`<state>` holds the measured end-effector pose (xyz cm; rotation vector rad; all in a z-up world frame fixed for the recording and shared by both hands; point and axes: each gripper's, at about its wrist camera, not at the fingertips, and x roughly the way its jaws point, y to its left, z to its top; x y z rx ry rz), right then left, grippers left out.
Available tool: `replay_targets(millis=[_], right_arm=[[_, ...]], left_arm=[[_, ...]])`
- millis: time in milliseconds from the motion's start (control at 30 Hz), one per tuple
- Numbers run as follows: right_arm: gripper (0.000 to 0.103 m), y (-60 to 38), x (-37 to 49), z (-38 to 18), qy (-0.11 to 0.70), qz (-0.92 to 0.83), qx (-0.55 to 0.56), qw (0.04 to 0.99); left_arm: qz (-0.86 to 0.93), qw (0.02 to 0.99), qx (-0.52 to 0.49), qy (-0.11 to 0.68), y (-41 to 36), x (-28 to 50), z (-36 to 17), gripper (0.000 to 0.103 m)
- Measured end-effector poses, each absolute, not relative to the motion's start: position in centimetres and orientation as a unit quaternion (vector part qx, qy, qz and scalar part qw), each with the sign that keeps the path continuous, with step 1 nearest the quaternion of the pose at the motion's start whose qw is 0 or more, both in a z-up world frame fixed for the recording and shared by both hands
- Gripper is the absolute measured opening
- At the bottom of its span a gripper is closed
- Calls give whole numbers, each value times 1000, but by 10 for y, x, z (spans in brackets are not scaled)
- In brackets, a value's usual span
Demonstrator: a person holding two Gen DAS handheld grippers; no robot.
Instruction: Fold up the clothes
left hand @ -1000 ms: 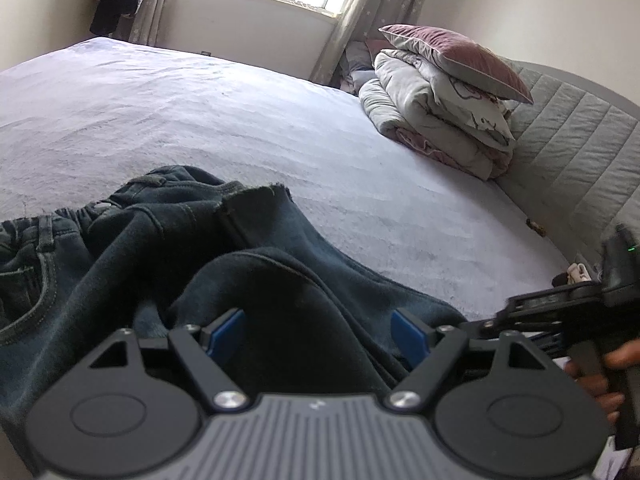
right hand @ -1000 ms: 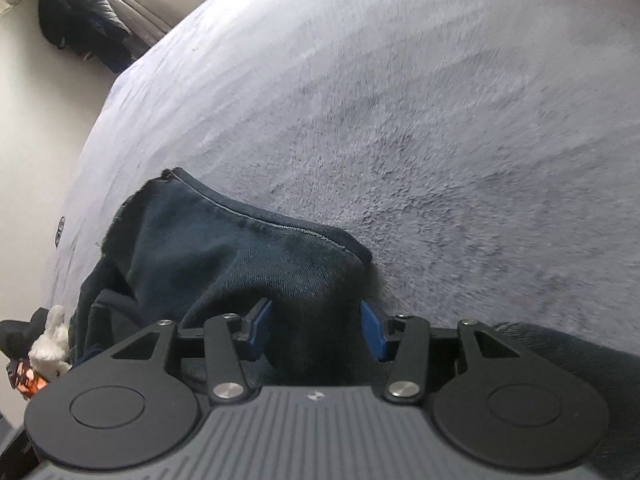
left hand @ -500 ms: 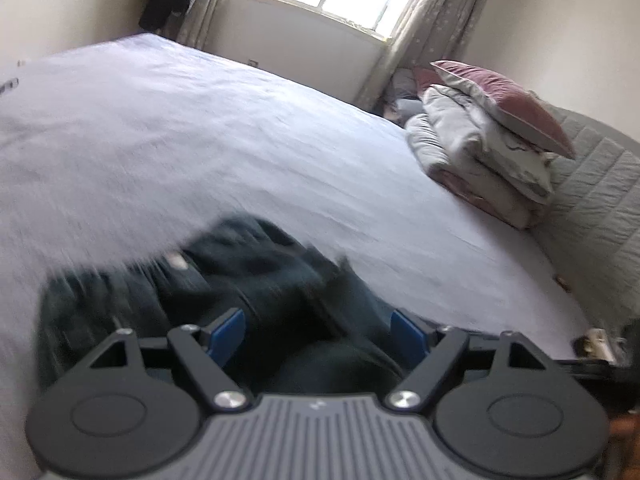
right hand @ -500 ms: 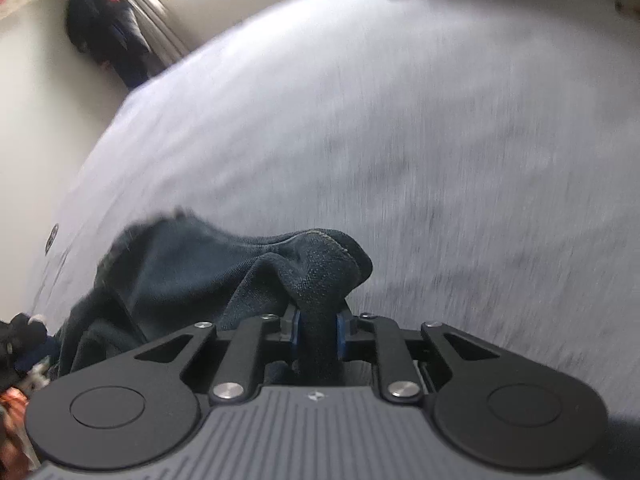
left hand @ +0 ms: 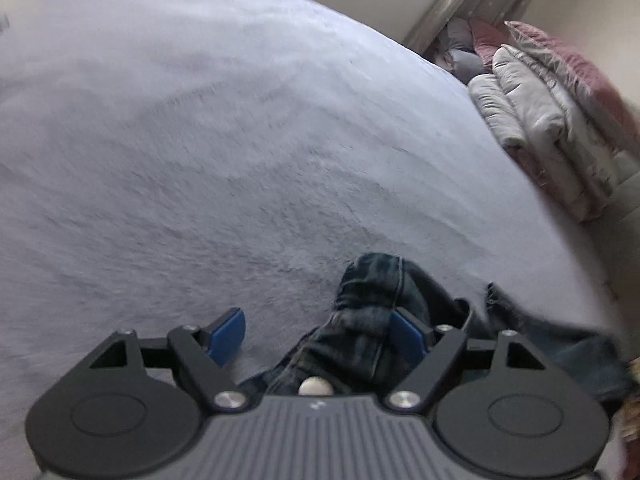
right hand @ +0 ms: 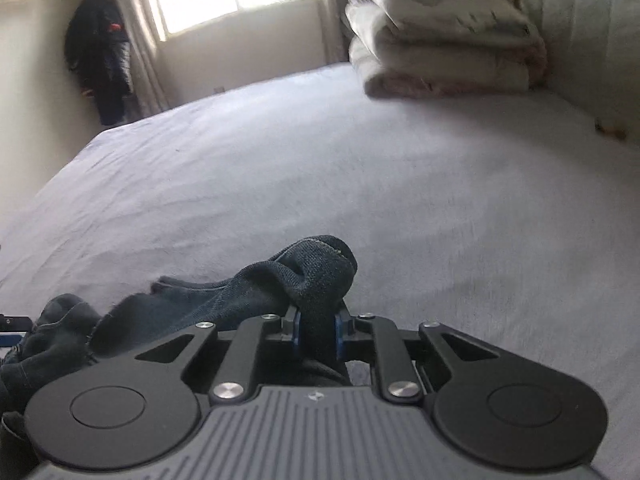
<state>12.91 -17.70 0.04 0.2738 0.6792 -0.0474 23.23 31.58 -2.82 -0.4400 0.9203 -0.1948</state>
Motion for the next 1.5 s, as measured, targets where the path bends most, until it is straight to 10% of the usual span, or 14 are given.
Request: replay_targets(millis=[167,267,600,933,1500], right_arm=[[17,-188,119,-17,354,-8,150,923],[17,-190,111,-21,355,2,150,923],[17,-181,106,-16,329,-1,133,935],[16,-142,165,40,203,-13,19,979],[21,-150,231,-31,297,-38,27,954]], left_arm=[[-148,852,-240,442,314,251,-42,77],[-171,837,-262,449,307,257,-48,44],[-70,921,-183,336,264,214,-16,13],[74,960,-178,202,273,198,29,11],[141,946,-136,259,282,233,-35,26]])
